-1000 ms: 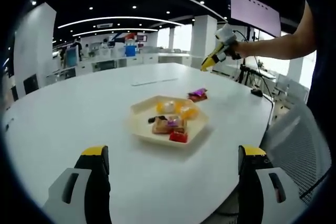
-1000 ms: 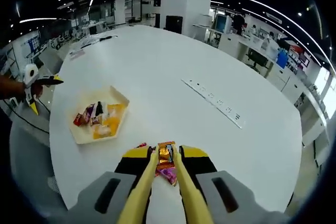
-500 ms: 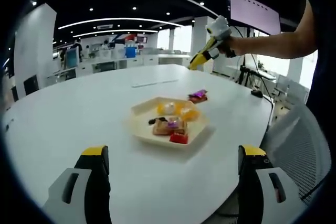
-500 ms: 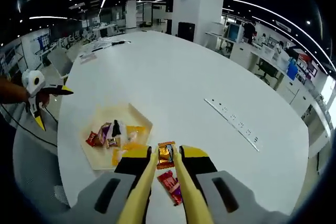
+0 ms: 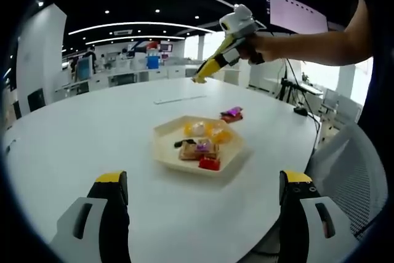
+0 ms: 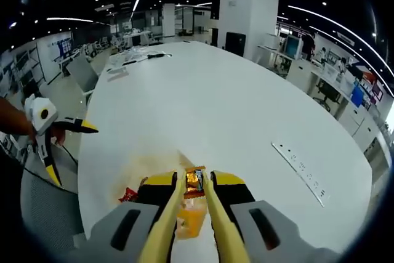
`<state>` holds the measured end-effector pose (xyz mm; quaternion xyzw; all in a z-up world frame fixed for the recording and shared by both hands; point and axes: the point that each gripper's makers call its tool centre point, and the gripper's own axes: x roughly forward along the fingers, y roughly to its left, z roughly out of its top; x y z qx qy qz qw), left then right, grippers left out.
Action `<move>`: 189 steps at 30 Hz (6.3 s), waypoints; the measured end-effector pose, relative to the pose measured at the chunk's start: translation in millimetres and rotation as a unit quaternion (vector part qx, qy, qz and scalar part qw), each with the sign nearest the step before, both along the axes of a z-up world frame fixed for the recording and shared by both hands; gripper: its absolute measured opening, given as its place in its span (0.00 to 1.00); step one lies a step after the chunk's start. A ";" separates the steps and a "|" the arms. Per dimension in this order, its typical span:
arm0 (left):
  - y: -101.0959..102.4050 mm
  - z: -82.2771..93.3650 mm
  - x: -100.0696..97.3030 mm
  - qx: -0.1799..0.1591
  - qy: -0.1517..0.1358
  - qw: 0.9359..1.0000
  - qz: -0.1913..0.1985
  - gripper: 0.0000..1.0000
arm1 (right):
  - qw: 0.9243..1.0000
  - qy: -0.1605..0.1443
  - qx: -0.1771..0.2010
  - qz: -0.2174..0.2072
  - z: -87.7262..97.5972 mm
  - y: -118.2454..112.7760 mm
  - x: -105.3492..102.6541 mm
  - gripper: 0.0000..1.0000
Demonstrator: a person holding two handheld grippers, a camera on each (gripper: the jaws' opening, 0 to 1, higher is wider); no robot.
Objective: Place the target food into the container with the food tongs after gripping and lifting it, then release it inside without dropping or visibly crushing the food.
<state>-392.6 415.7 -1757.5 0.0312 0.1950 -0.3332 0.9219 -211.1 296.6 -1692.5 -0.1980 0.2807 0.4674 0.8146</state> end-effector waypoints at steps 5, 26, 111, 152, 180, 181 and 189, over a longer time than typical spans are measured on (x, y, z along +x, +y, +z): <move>0.8 2.3 0.6 -0.002 -0.003 1.000 0.003 0.99 | 1.000 0.004 -0.002 0.012 -6.3 26.5 -3.5 0.20; 2.3 2.8 1.7 -0.004 -0.004 1.000 0.008 0.99 | 0.999 -0.016 0.003 0.036 1.2 41.4 -4.3 0.24; -4.4 -3.6 -3.0 0.010 0.005 1.000 -0.012 0.99 | 0.989 -0.092 0.049 -0.101 42.3 -215.1 -30.3 0.27; -1.3 -4.9 -1.9 0.016 0.007 1.000 -0.004 0.99 | 0.992 -0.098 0.048 -0.064 14.5 -218.0 -11.9 0.27; 0.2 -18.5 -3.0 0.028 0.036 0.999 0.001 0.99 | 0.998 -0.036 -0.001 0.048 -87.9 -213.6 11.8 0.28; -0.1 -18.3 -3.1 0.028 0.036 0.999 0.001 0.99 | 0.998 -0.035 -0.003 0.049 -89.5 -213.8 11.8 0.27; 0.2 -19.6 -2.9 0.027 0.040 0.999 0.002 0.99 | 0.997 -0.023 -0.030 0.072 -107.2 -216.4 10.7 0.27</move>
